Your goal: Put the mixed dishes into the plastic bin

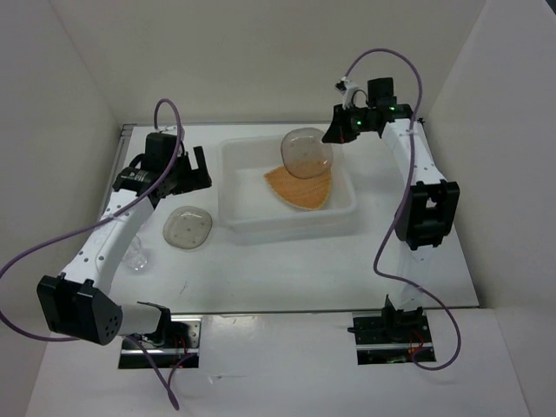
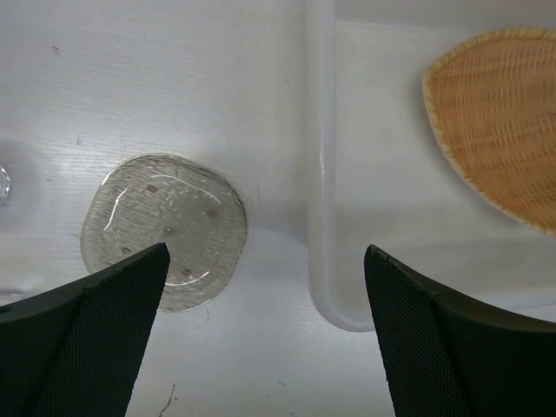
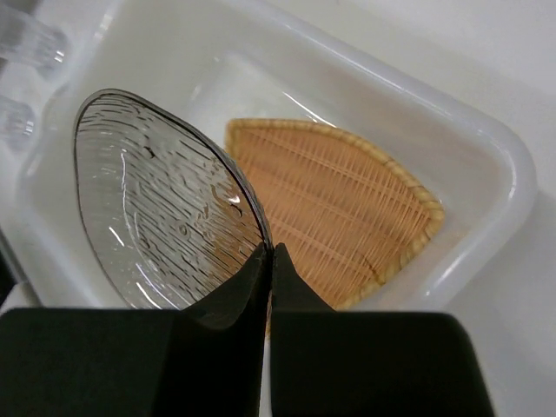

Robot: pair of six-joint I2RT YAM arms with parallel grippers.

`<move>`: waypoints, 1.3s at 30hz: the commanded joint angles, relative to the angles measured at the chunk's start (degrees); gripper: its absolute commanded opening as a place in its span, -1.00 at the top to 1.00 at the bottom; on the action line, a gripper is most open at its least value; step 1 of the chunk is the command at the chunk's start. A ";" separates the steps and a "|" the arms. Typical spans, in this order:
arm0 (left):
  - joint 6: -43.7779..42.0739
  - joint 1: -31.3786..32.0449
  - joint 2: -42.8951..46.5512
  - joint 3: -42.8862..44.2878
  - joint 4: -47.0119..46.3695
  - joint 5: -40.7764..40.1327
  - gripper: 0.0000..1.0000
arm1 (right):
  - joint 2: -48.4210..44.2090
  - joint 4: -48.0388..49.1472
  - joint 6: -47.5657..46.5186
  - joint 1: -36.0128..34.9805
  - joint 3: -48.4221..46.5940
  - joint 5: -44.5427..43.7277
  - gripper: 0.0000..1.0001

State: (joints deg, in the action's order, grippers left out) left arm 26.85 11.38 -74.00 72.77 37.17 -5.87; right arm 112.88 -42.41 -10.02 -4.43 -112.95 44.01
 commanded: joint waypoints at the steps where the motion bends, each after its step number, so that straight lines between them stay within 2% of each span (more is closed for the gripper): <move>1: -3.55 -0.30 -2.12 1.49 -1.22 0.16 -0.98 | 5.40 -2.23 -4.47 -4.10 -3.85 -8.84 1.00; 10: -7.86 -3.28 -6.94 3.34 0.63 -2.39 -1.00 | 12.27 -2.24 -8.08 -9.98 -5.09 -23.43 1.00; 18: -10.06 -5.48 -8.80 3.70 0.54 1.11 -1.00 | 16.58 -2.24 -8.08 -11.57 -7.64 -33.54 0.97; 22: -9.45 -6.62 -8.80 2.20 -0.87 2.35 -1.00 | 17.90 -3.03 -7.47 -11.57 -9.22 -39.76 0.57; 23: -9.45 -7.33 -8.80 2.20 -0.87 2.88 -1.00 | 17.29 -3.03 -6.86 -11.57 -8.61 -40.83 0.30; 26: -8.93 -8.82 -9.32 2.20 -0.87 3.40 -1.00 | 16.49 -2.32 -5.19 -11.57 -8.61 -41.46 -0.10; 27: -8.40 -8.83 -9.85 1.68 -0.87 2.89 -1.00 | 15.10 -1.71 -4.49 -11.57 -8.61 -41.46 -0.32; 30: -6.81 -10.50 -11.34 1.67 0.71 -0.27 -1.00 | 11.25 -1.71 -0.89 -11.57 -12.29 -40.85 -0.71; 33: -5.67 -11.02 -12.83 2.20 0.71 -2.83 -1.00 | 3.70 -2.23 -0.17 -11.57 -10.91 -39.01 -0.89; 35: -4.88 -13.39 -14.67 1.15 0.10 1.19 -1.00 | -0.18 -2.24 -0.17 -10.96 -6.61 -38.38 -0.91; 38: -3.48 -20.93 -18.36 0.62 -0.43 14.44 -1.00 | -7.22 2.32 2.45 -7.80 7.25 -40.32 -0.97; 39: -3.47 -22.96 -19.42 -0.34 -1.04 22.23 -1.00 | -9.58 2.86 2.98 -4.57 8.87 -39.62 -0.97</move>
State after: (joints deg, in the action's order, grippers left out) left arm 21.50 -5.72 -90.26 74.39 37.10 1.89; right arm 109.97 -43.20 -10.28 -14.24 -109.84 5.08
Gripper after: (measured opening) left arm 1.000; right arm 0.983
